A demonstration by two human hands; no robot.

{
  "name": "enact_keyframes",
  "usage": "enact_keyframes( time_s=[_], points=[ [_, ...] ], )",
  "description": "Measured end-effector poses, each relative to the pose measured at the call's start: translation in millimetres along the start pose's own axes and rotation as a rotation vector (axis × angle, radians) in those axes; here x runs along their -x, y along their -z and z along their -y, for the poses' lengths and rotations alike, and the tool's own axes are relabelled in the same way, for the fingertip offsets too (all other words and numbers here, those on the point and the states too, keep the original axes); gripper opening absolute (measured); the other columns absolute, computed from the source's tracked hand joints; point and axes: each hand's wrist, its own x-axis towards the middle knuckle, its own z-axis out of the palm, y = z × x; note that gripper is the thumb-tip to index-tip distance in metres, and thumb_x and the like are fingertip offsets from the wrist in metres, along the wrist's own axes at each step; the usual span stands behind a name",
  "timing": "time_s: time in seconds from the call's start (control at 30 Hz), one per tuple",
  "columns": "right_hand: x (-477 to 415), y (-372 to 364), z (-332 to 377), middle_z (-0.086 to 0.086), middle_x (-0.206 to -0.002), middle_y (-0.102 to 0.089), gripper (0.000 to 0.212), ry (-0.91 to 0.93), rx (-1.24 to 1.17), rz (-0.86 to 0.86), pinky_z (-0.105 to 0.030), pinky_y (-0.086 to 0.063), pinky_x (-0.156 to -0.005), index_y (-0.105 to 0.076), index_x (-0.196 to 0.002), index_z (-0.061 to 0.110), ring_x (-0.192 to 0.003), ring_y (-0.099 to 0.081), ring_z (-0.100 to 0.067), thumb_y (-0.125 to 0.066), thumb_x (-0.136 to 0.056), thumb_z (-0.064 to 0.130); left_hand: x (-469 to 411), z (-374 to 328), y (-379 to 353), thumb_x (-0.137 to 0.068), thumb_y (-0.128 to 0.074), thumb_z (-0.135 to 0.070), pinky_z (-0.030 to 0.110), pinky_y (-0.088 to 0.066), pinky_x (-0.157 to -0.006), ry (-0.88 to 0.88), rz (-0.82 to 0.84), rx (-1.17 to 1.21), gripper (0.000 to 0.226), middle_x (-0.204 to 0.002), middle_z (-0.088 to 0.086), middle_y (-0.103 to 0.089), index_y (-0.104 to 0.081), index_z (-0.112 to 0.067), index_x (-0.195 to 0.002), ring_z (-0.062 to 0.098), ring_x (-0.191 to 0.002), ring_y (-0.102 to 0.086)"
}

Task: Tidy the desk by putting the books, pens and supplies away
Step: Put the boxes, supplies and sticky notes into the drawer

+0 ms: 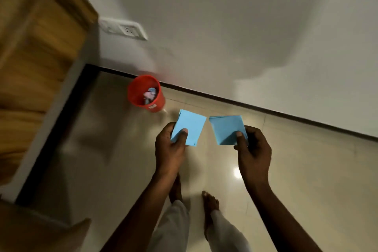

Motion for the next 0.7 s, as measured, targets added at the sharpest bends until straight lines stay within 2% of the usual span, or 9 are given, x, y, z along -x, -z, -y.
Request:
enact_keyframes(
  time_s=[0.13, 0.27, 0.43, 0.53, 0.7],
  points=[
    [18.9, -21.5, 86.5, 0.013, -0.100, -0.072, 0.009, 0.098, -0.029, 0.137, -0.035, -0.062, -0.067, -0.067, -0.107, 0.020, -0.091, -0.069, -0.016, -0.063, -0.100, 0.016, 29.1, -54.8, 70.9, -0.087, -0.065, -0.036, 0.055, -0.062, -0.077, -0.062, -0.132, 0.040, 0.025, -0.099, -0.006, -0.076, -0.071, -0.023, -0.108, 0.016, -0.091, -0.074],
    [46.8, -47.4, 149.9, 0.009, -0.100, -0.073, 0.010, 0.197, -0.038, 0.318, -0.033, -0.061, -0.064, -0.068, -0.108, 0.015, -0.087, -0.069, -0.015, -0.064, -0.099, 0.014, 67.8, -84.5, 140.2, -0.088, -0.071, -0.038, 0.050, -0.064, -0.075, -0.111, -0.276, 0.059, 0.031, -0.104, -0.003, -0.076, -0.071, -0.020, -0.113, 0.015, -0.094, -0.074],
    [94.3, -82.7, 195.0, 0.007, -0.105, -0.074, 0.012, 0.270, -0.046, 0.565, -0.026, -0.058, -0.062, -0.069, -0.110, 0.017, -0.089, -0.069, -0.019, -0.065, -0.099, 0.016, 128.9, -91.8, 218.2, -0.088, -0.077, -0.025, 0.022, -0.061, -0.067, -0.168, -0.527, 0.077, 0.027, -0.104, -0.007, -0.073, -0.070, -0.018, -0.113, 0.008, -0.088, -0.072],
    [128.7, -109.7, 208.5, 0.001, -0.107, -0.073, 0.015, 0.308, -0.014, 0.721, -0.023, -0.056, -0.061, -0.070, -0.112, 0.018, -0.087, -0.069, -0.025, -0.066, -0.098, 0.015, 173.3, -76.5, 263.2, -0.089, -0.077, -0.016, 0.022, -0.059, -0.060, -0.138, -0.626, 0.193, 0.020, -0.098, -0.009, -0.074, -0.071, -0.019, -0.107, 0.005, -0.086, -0.072],
    [193.7, -164.6, 219.0, -0.003, -0.100, -0.074, 0.012, 0.366, 0.018, 0.954, -0.018, -0.052, -0.058, -0.071, -0.107, 0.016, -0.080, -0.068, -0.029, -0.066, -0.097, 0.011, 241.0, -20.8, 330.1, -0.087, -0.078, -0.030, 0.031, -0.062, -0.070, -0.011, -0.812, 0.214, 0.016, -0.094, -0.010, -0.076, -0.074, -0.026, -0.102, 0.010, -0.088, -0.073]
  ],
)
